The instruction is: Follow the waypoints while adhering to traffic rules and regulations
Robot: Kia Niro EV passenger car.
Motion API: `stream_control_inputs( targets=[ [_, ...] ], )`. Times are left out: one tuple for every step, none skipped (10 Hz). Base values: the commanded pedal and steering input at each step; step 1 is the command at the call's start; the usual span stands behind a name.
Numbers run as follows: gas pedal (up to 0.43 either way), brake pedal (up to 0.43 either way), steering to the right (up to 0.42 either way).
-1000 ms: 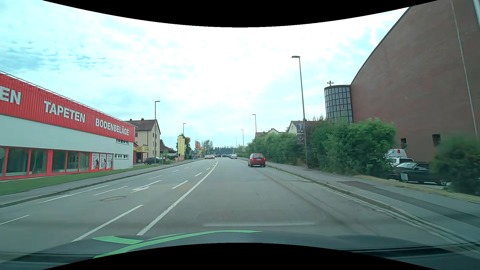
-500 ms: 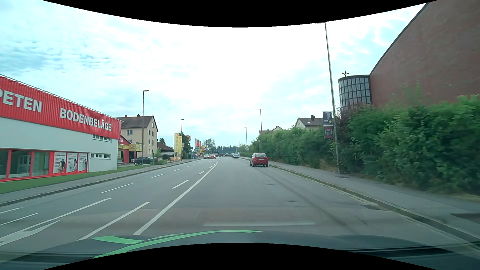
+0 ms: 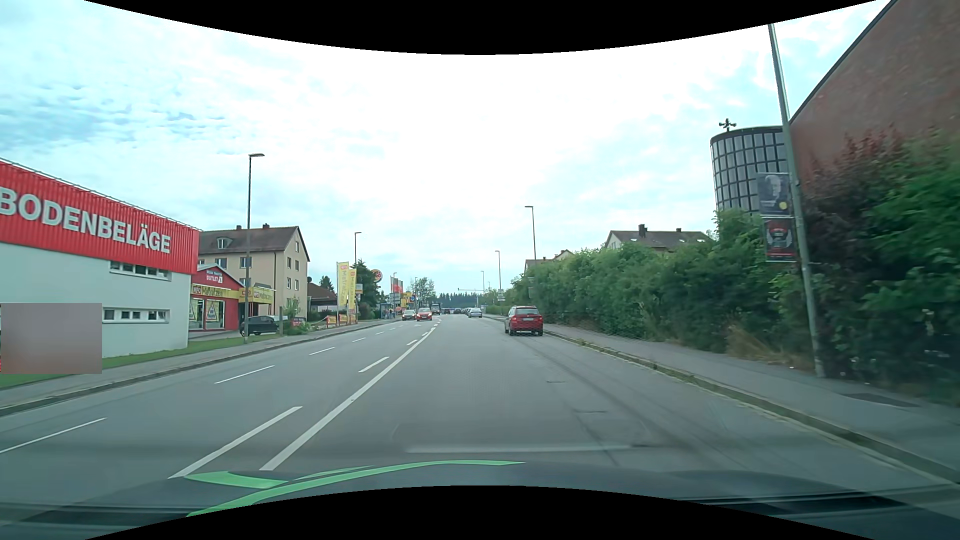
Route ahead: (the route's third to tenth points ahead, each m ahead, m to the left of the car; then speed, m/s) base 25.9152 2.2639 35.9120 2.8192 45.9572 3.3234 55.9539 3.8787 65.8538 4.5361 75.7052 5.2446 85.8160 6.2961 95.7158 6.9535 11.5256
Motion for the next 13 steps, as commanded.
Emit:
stream_control_inputs(
  targets=[
    [0.098,0.0,-0.011],
    [0.098,0.0,-0.01],
    [0.098,0.0,-0.011],
    [0.098,0.0,-0.01],
    [0.098,0.0,-0.011],
    [0.098,0.0,-0.011],
    [0.098,0.0,-0.011],
    [0.098,0.0,-0.01],
    [0.098,0.0,-0.011],
    [0.098,0.0,-0.011],
    [0.098,0.0,-0.011],
    [0.098,0.0,-0.011],
    [0.098,0.0,-0.011]
  ],
)
